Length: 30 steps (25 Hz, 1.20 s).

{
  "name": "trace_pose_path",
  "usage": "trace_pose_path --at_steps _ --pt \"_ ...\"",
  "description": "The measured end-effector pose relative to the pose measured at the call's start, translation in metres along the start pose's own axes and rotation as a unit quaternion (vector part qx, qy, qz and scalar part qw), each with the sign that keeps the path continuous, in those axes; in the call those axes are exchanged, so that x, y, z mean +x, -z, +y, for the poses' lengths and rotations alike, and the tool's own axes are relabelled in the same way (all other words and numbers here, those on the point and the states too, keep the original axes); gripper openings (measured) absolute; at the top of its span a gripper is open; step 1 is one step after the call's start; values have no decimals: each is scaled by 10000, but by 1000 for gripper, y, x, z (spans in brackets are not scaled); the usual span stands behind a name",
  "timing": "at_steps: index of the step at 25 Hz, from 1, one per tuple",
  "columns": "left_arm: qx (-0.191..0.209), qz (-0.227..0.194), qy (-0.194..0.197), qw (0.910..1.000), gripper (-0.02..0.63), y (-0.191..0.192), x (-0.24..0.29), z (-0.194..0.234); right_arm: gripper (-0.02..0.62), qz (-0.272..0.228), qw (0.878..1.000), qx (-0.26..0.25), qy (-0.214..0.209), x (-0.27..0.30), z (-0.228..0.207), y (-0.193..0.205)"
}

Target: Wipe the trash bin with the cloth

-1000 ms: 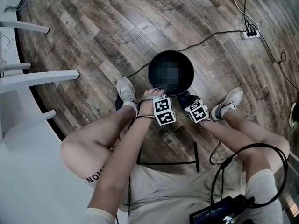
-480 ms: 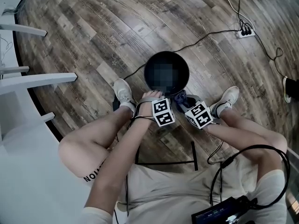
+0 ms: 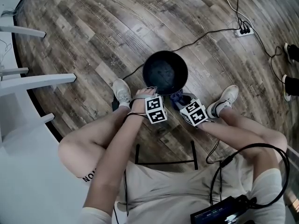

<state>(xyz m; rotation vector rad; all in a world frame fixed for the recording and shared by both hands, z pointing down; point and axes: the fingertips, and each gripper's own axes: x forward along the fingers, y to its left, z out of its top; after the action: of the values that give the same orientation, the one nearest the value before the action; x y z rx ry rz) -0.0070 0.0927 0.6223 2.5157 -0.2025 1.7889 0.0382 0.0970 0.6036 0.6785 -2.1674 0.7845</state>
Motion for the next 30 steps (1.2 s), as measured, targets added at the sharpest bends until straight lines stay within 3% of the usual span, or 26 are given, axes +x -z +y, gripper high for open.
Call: trace_pose_path --at_steps 5,21,30 --pt "196 -51 59 9998 80 0 0 2 103 114 9998 -148 28 14 -8 9" --pt "400 -83 77 9991 71 -1 0 1 103 518 9980 -248 281 67 -33 48" --pt "494 -73 78 9987 67 0 0 1 103 723 9962 52 479 102 -47 74"
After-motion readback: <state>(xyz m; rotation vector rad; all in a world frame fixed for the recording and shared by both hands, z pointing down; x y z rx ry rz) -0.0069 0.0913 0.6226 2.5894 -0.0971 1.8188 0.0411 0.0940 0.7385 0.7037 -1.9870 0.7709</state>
